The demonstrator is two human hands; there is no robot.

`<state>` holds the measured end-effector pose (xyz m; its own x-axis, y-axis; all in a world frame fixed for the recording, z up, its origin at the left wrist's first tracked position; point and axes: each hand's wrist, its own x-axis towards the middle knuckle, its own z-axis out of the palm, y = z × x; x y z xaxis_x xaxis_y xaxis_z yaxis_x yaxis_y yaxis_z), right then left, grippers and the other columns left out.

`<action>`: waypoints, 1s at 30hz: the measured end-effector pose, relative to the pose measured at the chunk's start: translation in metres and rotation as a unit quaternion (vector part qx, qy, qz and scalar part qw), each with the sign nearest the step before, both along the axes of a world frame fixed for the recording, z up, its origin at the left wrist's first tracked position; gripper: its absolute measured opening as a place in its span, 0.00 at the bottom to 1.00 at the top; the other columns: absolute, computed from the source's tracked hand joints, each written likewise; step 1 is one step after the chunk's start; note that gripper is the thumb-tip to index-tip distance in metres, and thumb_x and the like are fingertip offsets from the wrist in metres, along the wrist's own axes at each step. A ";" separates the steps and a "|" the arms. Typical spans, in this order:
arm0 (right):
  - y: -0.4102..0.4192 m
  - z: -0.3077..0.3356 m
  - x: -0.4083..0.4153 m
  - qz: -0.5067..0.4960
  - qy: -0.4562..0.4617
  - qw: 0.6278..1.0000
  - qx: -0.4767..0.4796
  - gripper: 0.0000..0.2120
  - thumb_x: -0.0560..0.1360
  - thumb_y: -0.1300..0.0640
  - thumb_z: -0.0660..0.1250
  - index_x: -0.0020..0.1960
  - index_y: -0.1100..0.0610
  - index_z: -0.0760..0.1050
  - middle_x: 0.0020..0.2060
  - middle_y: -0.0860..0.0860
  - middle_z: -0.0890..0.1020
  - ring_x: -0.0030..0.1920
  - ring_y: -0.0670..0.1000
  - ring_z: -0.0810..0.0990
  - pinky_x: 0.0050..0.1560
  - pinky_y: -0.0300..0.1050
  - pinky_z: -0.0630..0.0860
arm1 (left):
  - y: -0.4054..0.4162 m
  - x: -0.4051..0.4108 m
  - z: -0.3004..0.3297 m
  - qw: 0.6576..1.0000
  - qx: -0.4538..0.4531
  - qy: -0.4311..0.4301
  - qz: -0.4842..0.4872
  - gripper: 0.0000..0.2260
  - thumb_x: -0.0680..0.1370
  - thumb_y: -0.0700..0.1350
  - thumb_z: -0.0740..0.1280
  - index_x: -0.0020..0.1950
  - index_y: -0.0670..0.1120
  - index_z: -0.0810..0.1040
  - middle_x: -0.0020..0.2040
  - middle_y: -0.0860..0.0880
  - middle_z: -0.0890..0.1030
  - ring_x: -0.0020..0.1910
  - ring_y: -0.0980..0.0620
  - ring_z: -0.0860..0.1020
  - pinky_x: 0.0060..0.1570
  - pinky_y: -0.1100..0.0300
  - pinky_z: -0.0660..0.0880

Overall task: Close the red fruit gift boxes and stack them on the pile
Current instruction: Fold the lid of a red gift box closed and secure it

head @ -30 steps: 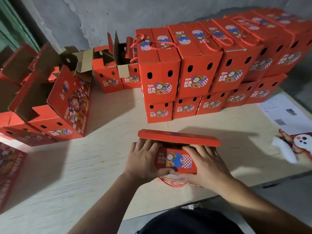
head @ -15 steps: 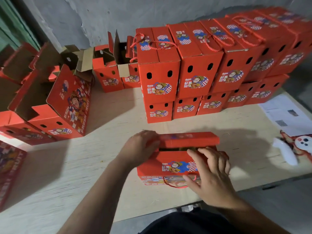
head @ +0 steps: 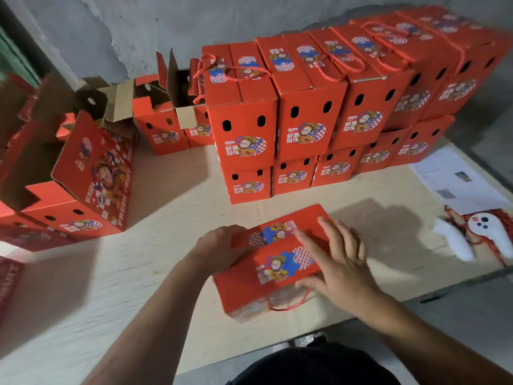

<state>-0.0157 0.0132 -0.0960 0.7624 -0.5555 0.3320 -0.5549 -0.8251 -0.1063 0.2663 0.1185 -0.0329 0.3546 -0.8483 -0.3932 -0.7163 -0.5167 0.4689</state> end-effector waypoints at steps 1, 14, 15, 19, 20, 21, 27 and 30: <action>-0.010 0.002 0.000 -0.020 -0.003 1.000 -0.010 0.47 0.68 0.24 0.65 0.82 0.44 0.61 0.80 0.59 0.61 0.78 0.65 0.61 0.71 0.69 0.60 | 0.006 -0.005 0.000 0.999 0.004 -0.004 0.043 0.26 0.79 0.67 0.66 0.73 0.55 0.75 0.62 0.51 0.84 0.63 0.45 0.81 0.61 0.53 0.76; -0.029 0.050 0.022 -0.115 0.075 0.949 0.285 0.37 0.75 0.27 0.62 0.78 0.40 0.56 0.69 0.48 0.75 0.64 0.55 0.79 0.62 0.55 0.78 | -0.002 -0.062 -0.014 0.976 -0.187 -0.105 -0.017 0.18 0.76 0.64 0.72 0.60 0.56 0.81 0.58 0.53 0.83 0.57 0.47 0.80 0.54 0.53 0.78; -0.025 0.045 0.021 -0.114 0.078 0.961 0.239 0.37 0.77 0.29 0.60 0.79 0.44 0.55 0.69 0.50 0.75 0.63 0.55 0.79 0.62 0.54 0.78 | -0.008 -0.048 -0.015 0.968 -0.207 -0.124 -0.066 0.29 0.73 0.67 0.73 0.68 0.53 0.78 0.66 0.50 0.78 0.64 0.45 0.76 0.62 0.49 0.75; -0.027 0.037 0.014 -0.111 0.090 0.976 0.162 0.35 0.80 0.32 0.55 0.82 0.48 0.58 0.69 0.52 0.74 0.62 0.57 0.78 0.62 0.51 0.75 | -0.038 -0.008 -0.016 0.928 -0.120 -0.230 -0.269 0.53 0.62 0.70 0.79 0.81 0.52 0.62 0.76 0.47 0.65 0.77 0.43 0.61 0.79 0.43 0.61; -0.031 0.037 0.013 -0.114 0.095 0.976 0.159 0.34 0.81 0.33 0.55 0.82 0.48 0.59 0.68 0.52 0.75 0.61 0.58 0.78 0.62 0.52 0.75 | -0.044 -0.004 -0.016 0.922 -0.118 -0.243 -0.276 0.52 0.62 0.68 0.80 0.80 0.51 0.62 0.75 0.47 0.65 0.76 0.43 0.62 0.79 0.43 0.61; -0.036 0.038 0.013 -0.111 0.097 0.975 0.165 0.34 0.81 0.34 0.57 0.82 0.49 0.60 0.68 0.53 0.75 0.61 0.59 0.78 0.62 0.53 0.75 | -0.049 -0.004 -0.016 0.923 -0.126 -0.246 -0.268 0.51 0.62 0.66 0.81 0.79 0.51 0.64 0.74 0.47 0.66 0.75 0.43 0.62 0.78 0.43 0.62; -0.099 0.060 -0.011 -0.025 0.082 0.963 0.257 0.27 0.82 0.37 0.61 0.79 0.40 0.63 0.72 0.45 0.77 0.66 0.55 0.79 0.60 0.52 0.79 | -0.053 -0.034 -0.031 0.928 -0.192 -0.260 -0.187 0.50 0.62 0.68 0.80 0.79 0.51 0.66 0.74 0.49 0.69 0.70 0.43 0.67 0.71 0.46 0.68; -0.133 0.070 -0.019 0.023 0.127 0.957 0.259 0.25 0.81 0.33 0.57 0.77 0.35 0.61 0.70 0.42 0.78 0.65 0.52 0.80 0.60 0.51 0.79 | -0.061 -0.043 -0.028 0.915 -0.191 -0.298 -0.192 0.51 0.62 0.71 0.77 0.79 0.51 0.66 0.70 0.50 0.73 0.63 0.43 0.71 0.65 0.47 0.71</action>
